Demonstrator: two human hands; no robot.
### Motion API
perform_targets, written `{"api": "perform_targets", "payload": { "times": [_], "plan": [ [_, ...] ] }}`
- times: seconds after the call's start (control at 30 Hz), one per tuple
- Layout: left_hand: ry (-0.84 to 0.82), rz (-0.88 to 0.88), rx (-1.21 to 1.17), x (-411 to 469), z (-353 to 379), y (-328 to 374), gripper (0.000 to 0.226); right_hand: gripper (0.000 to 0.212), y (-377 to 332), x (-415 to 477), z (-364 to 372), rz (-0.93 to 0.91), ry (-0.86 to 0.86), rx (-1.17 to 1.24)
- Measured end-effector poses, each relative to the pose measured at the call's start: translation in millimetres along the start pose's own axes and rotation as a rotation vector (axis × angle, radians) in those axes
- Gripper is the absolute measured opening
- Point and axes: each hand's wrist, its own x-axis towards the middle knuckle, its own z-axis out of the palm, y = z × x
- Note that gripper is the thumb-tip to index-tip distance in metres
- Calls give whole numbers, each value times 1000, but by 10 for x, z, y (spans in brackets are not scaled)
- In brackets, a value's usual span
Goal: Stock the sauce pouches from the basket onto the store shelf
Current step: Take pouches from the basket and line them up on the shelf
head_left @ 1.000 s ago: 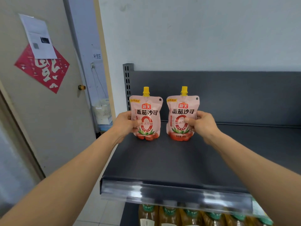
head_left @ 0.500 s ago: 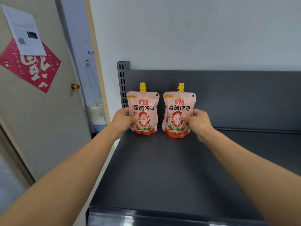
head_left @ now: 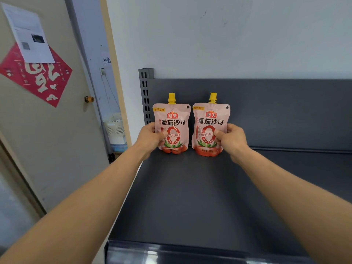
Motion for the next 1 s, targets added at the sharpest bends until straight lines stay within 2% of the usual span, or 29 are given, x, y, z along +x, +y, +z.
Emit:
{"api": "perform_targets", "payload": {
  "times": [0.27,0.4,0.5,0.57,0.67,0.83,1.0],
  "plan": [
    [29,-9,109,-23,1,11,35,34,-20,-50,-25,-23,29,-87],
    [123,29,169,-68,-50,42,38,42,-76,-147,-92,-91,108,-162],
    [228,110,232,-204,-84,95,38,36,-113,-278,-193,-184,135,-197],
    [240,188,289,-365,-61,160,33,29,-139,-409,-283,-255,103,-243],
    [154,296,359,-741,67,291,23,21,-172,-681,-477,-378,3,-349],
    [-129,449,503,-1640,445,477,13,14,-83,-1358,-1060,-577,-184,-525],
    [-336,462,513,-2605,934,443,14,13,245,-2172,-1910,-658,-291,-590]
  ]
}}
